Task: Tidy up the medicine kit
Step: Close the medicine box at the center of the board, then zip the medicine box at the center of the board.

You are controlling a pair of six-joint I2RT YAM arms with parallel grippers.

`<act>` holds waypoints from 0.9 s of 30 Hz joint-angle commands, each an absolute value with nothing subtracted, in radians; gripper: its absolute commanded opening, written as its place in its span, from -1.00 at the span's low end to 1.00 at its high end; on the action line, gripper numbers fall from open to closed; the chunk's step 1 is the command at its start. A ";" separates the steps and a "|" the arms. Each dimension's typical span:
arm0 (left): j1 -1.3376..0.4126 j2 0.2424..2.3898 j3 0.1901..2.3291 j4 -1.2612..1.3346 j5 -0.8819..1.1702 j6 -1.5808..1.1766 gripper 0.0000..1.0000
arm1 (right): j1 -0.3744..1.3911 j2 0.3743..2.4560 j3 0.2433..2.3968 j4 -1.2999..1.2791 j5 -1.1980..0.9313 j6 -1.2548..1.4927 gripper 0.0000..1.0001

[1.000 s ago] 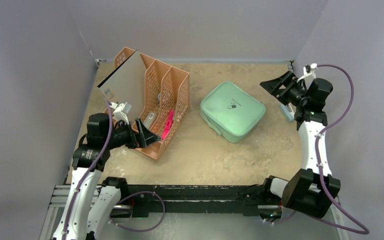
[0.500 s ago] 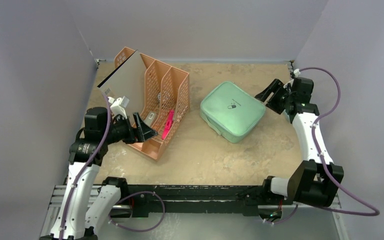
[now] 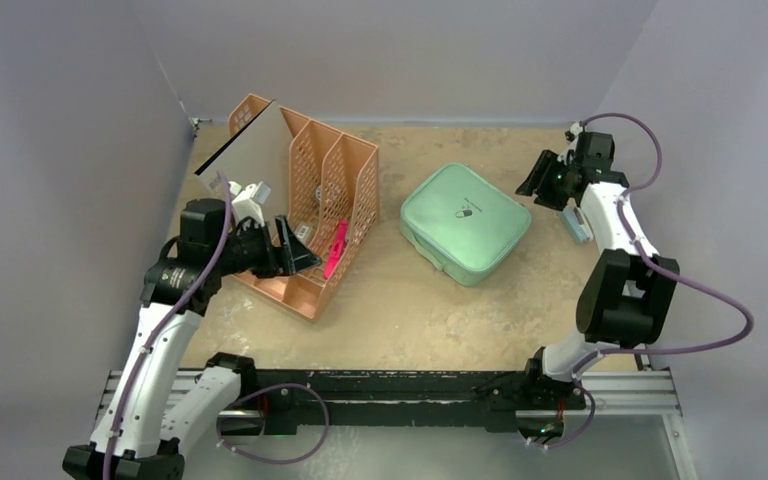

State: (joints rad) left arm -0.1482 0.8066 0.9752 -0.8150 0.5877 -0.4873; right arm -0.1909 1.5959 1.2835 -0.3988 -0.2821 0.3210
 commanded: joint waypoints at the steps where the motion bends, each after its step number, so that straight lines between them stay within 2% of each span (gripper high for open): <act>1: -0.238 0.836 1.036 -0.766 0.536 -0.520 0.37 | -0.197 1.635 1.359 -0.497 -0.288 0.229 0.08; 9: -0.426 0.907 1.079 -0.731 0.431 -0.562 0.34 | -0.206 1.760 1.436 -0.627 -0.350 0.147 -0.07; 17: -0.590 0.978 1.104 -0.686 0.322 -0.591 0.33 | -0.206 1.741 1.393 -0.638 -0.276 0.145 -0.23; 22: -0.681 1.041 1.121 -0.646 0.254 -0.599 0.31 | -0.205 1.707 1.342 -0.649 -0.215 0.188 -0.52; 27: -0.742 1.102 1.134 -0.610 0.203 -0.594 0.29 | -0.207 1.633 1.263 -0.644 -0.139 0.264 -0.57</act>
State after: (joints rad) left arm -0.7048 1.0687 1.0828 -0.6807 0.2737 -0.5873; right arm -0.2039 1.7058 1.3193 -0.5858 -0.2287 0.2031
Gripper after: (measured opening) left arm 0.647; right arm 0.222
